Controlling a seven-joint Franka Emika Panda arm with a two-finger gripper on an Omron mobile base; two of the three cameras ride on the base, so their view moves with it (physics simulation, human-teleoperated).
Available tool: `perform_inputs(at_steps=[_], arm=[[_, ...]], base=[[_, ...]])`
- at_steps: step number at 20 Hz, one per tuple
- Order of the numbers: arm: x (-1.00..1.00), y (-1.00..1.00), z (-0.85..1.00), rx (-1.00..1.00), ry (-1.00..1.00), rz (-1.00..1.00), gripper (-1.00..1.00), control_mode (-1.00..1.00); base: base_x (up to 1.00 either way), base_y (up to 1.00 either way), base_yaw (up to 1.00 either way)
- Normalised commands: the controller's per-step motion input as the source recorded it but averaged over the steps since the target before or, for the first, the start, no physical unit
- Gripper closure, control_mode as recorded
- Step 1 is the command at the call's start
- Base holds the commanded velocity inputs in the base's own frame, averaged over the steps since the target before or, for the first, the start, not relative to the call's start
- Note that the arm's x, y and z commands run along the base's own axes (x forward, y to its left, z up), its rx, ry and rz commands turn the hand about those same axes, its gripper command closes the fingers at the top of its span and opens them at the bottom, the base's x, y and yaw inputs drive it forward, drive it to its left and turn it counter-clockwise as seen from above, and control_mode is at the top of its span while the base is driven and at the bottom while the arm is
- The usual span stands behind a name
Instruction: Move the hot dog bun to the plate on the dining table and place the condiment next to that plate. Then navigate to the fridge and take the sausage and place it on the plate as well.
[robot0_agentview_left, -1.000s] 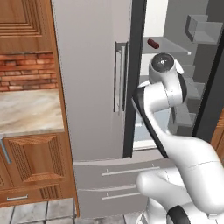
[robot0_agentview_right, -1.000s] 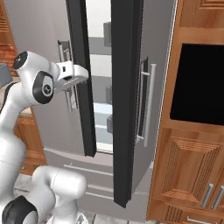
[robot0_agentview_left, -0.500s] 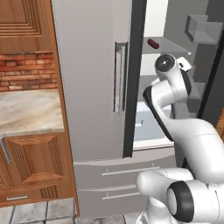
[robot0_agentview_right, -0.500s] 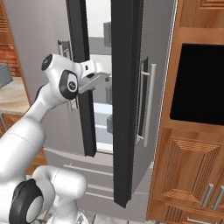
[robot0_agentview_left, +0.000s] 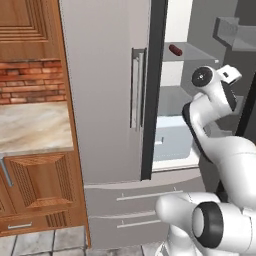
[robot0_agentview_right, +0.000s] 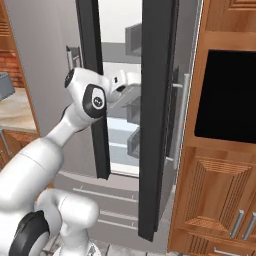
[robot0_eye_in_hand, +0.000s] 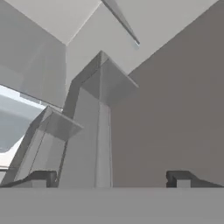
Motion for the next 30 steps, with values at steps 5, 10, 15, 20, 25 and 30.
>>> perform_inputs(at_steps=[5,10,15,20,25,30], arm=[[-0.68,-1.00,-0.12,-0.11,0.00,-0.13,-1.00,-1.00],[-0.81,-0.46,0.08,-0.06,-0.11,-0.05,-1.00,-1.00],[-0.93,0.91,0.59,0.00,-0.20,0.08,-1.00,-1.00],[-0.78,1.00,0.55,0.00,-0.02,0.14,-1.00,-1.00],[-0.54,0.96,0.53,0.31,0.23,0.21,-1.00,-1.00],[-0.37,0.44,0.12,0.73,0.35,0.25,-1.00,-1.00]], base=[[0.00,0.00,0.00],[0.00,0.00,0.00],[0.00,0.00,0.00],[0.00,0.00,0.00],[0.00,0.00,0.00],[0.00,0.00,0.00]])
